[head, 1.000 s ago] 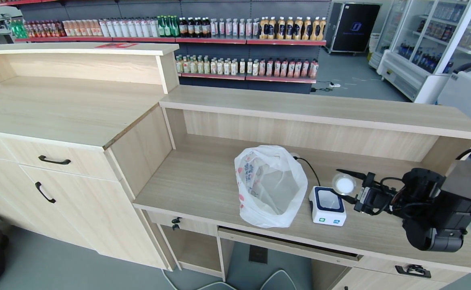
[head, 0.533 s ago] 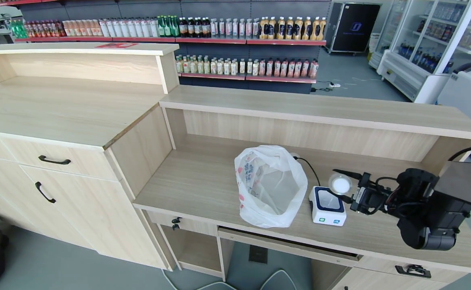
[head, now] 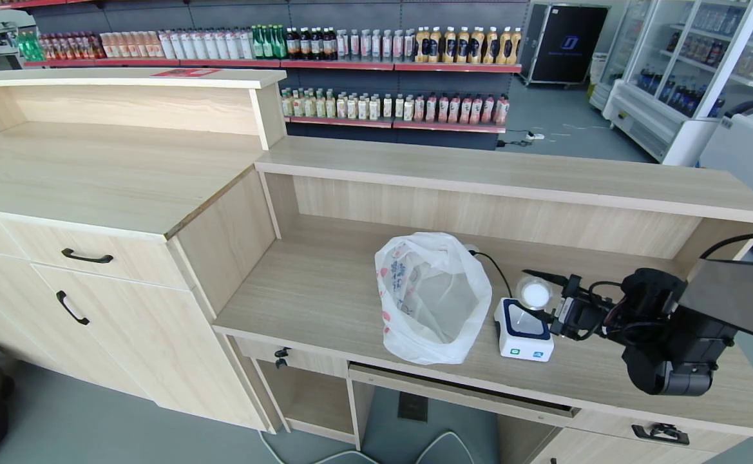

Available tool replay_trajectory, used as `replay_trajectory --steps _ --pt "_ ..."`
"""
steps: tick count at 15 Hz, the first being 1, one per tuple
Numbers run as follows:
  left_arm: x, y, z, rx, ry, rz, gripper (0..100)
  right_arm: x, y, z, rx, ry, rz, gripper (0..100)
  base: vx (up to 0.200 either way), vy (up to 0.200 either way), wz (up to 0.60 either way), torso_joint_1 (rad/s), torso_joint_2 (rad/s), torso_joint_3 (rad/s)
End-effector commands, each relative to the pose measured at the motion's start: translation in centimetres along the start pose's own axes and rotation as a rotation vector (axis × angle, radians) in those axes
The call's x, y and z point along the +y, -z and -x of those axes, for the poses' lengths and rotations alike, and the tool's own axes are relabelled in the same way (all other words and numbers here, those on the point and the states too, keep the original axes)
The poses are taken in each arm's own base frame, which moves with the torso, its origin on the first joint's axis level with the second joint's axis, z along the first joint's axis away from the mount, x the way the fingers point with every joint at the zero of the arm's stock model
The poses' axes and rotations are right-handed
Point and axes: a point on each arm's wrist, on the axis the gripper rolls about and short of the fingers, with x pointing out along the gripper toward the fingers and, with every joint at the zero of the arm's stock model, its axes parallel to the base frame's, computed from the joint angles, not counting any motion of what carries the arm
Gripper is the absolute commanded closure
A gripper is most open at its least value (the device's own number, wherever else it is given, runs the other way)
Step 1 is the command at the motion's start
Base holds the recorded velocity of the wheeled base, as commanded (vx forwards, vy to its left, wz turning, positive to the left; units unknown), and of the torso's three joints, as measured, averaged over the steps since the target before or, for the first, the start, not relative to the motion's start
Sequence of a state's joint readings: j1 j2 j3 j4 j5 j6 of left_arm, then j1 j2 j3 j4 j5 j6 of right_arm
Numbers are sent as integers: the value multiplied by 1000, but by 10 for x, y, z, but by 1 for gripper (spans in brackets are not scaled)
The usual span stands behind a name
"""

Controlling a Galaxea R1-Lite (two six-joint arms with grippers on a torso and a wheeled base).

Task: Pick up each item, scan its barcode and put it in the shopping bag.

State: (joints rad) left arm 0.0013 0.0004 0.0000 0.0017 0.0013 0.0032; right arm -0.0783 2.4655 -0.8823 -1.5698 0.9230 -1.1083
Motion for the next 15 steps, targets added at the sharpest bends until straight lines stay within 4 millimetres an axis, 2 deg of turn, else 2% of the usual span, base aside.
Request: replay_trajectory --steps 1,5,11,12,14,15 --pt "0 0 0 -1 -1 0 0 2 1 -2 -3 -2 0 100 0 0 0 0 0 0" --pt "0 0 0 -1 -1 0 0 7 2 -8 -16 -11 -3 100 0 0 0 0 0 0" --pt "0 0 0 -1 -1 0 0 0 2 -14 -30 6 -3 100 0 0 0 0 0 0" --pt "0 0 0 -1 -1 0 0 -2 1 -11 -25 10 -9 100 0 0 0 0 0 0" --pt "0 0 0 -1 -1 0 0 -21 -12 2 -30 26 13 100 0 0 0 0 0 0" --pt "0 0 0 -1 -1 0 0 -30 -12 19 -8 37 -4 100 0 0 0 0 0 0"
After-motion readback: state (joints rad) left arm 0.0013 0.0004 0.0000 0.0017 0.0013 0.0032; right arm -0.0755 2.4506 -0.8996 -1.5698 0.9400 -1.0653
